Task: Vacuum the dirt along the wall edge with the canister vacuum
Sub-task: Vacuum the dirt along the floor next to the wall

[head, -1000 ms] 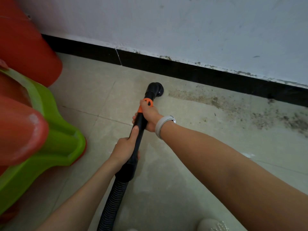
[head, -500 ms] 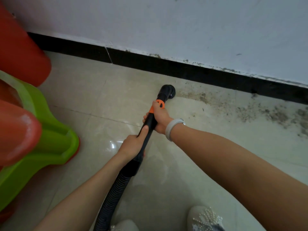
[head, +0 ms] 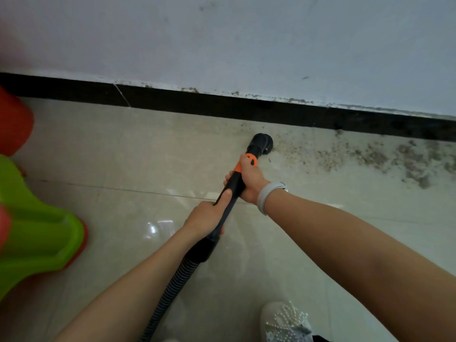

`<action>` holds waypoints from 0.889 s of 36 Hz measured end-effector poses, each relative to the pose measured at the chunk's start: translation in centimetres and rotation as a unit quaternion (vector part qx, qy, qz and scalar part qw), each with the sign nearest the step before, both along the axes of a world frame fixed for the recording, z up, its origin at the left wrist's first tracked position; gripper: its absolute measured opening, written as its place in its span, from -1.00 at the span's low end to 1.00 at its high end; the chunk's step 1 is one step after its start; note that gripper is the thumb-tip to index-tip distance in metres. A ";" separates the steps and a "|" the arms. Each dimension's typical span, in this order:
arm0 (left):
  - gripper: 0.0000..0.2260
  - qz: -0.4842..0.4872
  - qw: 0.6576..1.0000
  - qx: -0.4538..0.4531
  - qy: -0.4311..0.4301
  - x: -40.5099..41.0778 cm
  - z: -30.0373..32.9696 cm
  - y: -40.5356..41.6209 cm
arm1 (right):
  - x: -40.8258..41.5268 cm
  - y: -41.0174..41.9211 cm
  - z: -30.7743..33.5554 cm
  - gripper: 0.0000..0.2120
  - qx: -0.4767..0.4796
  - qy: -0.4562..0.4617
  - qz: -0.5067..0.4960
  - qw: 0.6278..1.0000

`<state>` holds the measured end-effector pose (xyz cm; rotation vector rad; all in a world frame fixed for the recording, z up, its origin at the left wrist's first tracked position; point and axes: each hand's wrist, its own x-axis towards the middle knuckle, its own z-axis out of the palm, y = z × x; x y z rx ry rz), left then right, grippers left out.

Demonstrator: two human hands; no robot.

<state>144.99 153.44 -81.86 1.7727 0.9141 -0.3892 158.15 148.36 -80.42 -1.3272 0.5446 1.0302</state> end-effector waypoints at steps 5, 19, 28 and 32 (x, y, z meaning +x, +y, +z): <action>-0.31 -0.044 0.999 0.004 -0.002 1.6 0.3 -1.6 | 1.4 -2.4 -0.1 -0.71 0.000 0.002 -0.032 0.999; -0.30 0.015 0.999 0.046 -0.020 1.3 0.7 1.0 | 1.8 1.0 0.9 -0.74 0.046 -0.035 -0.003 0.998; -0.26 0.142 0.989 0.049 -0.008 -4.8 0.1 7.0 | -3.4 9.9 0.7 -0.77 0.065 -0.021 0.120 0.990; -0.25 0.191 0.981 0.041 -0.013 -6.5 -0.7 8.5 | -5.1 13.0 0.2 -0.76 0.060 -0.020 0.154 0.986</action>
